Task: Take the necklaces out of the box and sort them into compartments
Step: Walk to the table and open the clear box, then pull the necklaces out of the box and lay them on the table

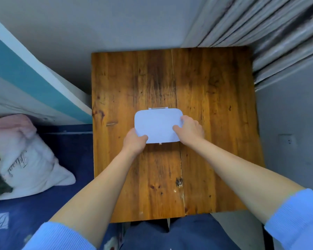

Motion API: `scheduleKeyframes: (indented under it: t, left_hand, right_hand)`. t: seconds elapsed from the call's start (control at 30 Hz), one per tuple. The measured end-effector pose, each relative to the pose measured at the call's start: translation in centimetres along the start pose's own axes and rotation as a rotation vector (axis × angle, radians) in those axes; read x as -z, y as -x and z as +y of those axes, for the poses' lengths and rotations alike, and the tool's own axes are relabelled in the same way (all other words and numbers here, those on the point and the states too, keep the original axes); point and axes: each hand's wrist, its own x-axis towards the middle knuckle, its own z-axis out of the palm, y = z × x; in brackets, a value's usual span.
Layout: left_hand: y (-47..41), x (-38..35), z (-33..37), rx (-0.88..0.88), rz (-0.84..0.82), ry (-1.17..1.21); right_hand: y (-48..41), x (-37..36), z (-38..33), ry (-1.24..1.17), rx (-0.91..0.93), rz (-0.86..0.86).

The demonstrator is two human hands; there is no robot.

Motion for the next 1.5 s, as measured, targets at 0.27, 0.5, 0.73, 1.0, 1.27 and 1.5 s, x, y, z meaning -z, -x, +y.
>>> scheduleKeyframes:
  t: [0.27, 0.5, 0.73, 1.0, 1.27, 1.5]
  left_hand:
    - [1.2, -0.4, 0.7, 0.016, 0.059, -0.035]
    - [2.1, 0.5, 1.4, 0.002, 0.111, 0.092]
    - [1.7, 3.2, 4.6, -0.026, 0.266, 0.288]
    - [-1.1, 2.2, 0.7, 0.127, 0.242, 0.054]
    - [-0.8, -0.9, -3.5, 0.234, 0.113, 0.114]
    - [-0.8, -1.4, -3.4, 0.209, 0.104, 0.177]
  right_hand:
    - [1.1, 0.7, 1.5, 0.023, 0.081, -0.134]
    - [0.9, 1.2, 3.2, -0.192, 0.125, -0.152]
    - [-0.4, 3.5, 4.5, -0.082, 0.43, -0.06]
    - [-9.0, 6.1, -1.0, -0.145, 0.288, 0.098]
    - [-13.0, 3.1, -1.4, -0.32, 0.058, -0.033]
    - [-6.5, 4.3, 2.3, -0.135, 0.385, 0.113]
